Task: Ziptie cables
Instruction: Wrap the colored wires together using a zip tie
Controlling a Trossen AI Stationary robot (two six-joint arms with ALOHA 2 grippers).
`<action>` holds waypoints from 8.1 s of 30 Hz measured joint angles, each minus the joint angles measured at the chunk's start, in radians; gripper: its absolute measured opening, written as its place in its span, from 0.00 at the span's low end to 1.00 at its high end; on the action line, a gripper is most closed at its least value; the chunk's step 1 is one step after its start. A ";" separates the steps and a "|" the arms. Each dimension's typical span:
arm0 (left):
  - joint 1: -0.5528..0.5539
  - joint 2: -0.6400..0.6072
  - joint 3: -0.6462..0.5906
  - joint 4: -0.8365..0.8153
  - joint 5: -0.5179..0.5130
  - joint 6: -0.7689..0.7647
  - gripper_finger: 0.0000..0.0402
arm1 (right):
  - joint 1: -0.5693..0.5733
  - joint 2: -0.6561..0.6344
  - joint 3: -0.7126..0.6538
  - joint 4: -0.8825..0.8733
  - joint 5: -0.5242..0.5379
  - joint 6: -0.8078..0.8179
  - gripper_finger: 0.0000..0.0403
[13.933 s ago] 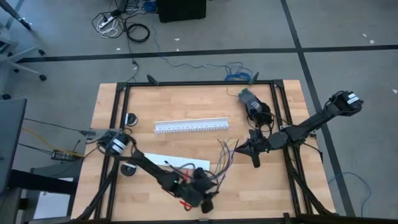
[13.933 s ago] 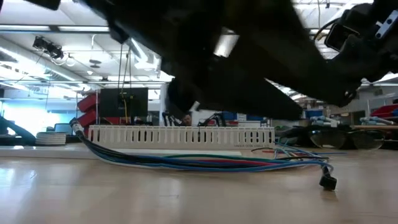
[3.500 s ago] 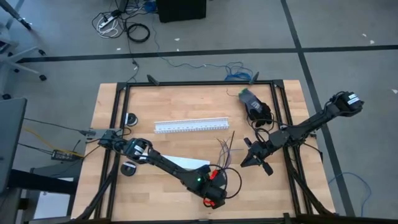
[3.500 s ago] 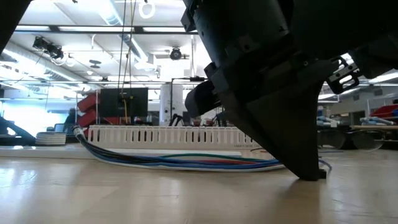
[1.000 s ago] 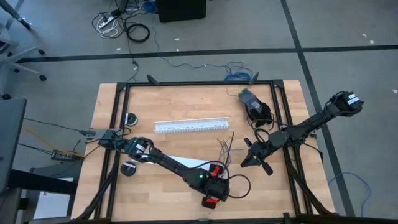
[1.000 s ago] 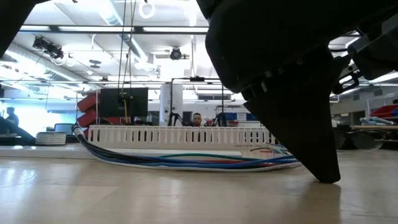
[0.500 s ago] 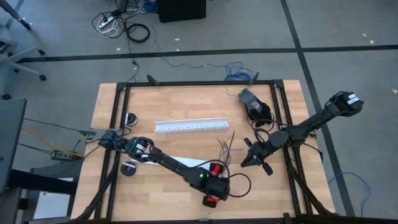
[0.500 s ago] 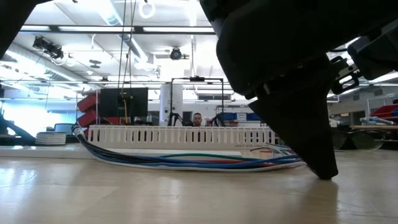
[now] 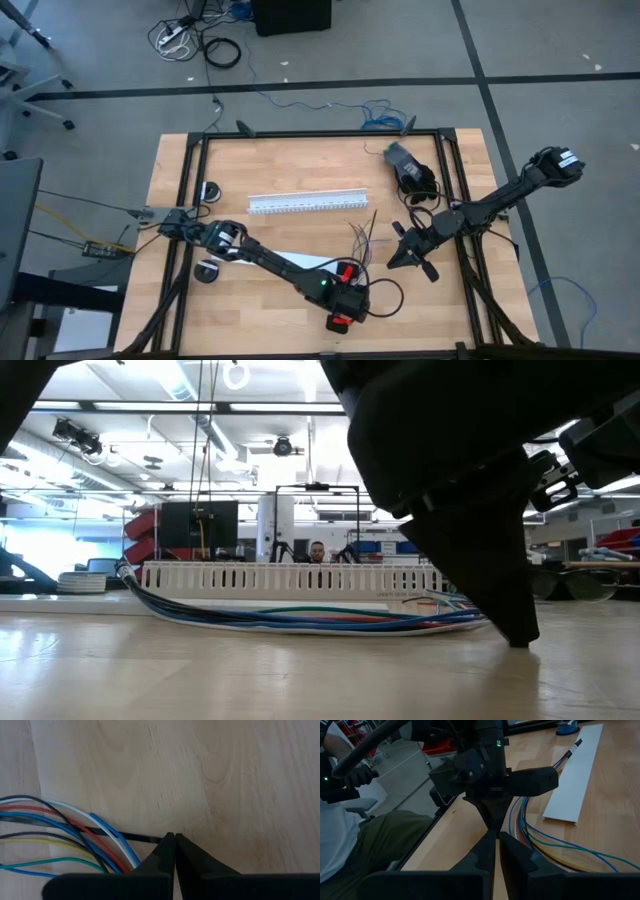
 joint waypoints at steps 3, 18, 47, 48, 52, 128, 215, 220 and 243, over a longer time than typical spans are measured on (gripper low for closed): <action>-0.007 -0.005 0.000 -0.038 0.000 -0.029 0.00 | 0.000 0.000 0.000 0.000 0.000 0.000 0.06; -0.060 -0.021 0.000 -0.157 0.047 -0.161 0.00 | 0.000 0.000 0.000 0.000 0.000 0.000 0.06; -0.063 -0.023 0.250 -0.464 -0.085 -1.050 0.05 | 0.000 0.000 0.000 0.000 -0.001 0.017 0.06; -0.063 -0.023 0.245 -0.452 -0.076 -1.051 0.06 | 0.000 0.000 0.000 -0.001 -0.001 0.017 0.06; -0.062 -0.022 0.242 -0.443 -0.010 -1.051 0.15 | 0.000 0.000 0.000 -0.011 -0.001 0.009 0.06; -0.235 -0.035 -0.353 0.214 -0.523 -0.648 0.00 | 0.131 0.967 0.585 0.100 0.192 0.068 0.00; -0.167 -0.068 -0.204 -0.120 -0.513 -0.648 0.00 | 0.157 0.966 0.585 0.080 0.225 0.035 0.00; -0.167 -0.097 -0.201 -0.223 -0.562 -0.730 0.00 | 0.170 0.966 0.585 0.107 0.225 0.034 0.00; -0.168 -0.120 -0.196 -0.383 -0.607 -0.820 0.00 | 0.020 1.154 0.598 0.309 0.146 -0.025 0.00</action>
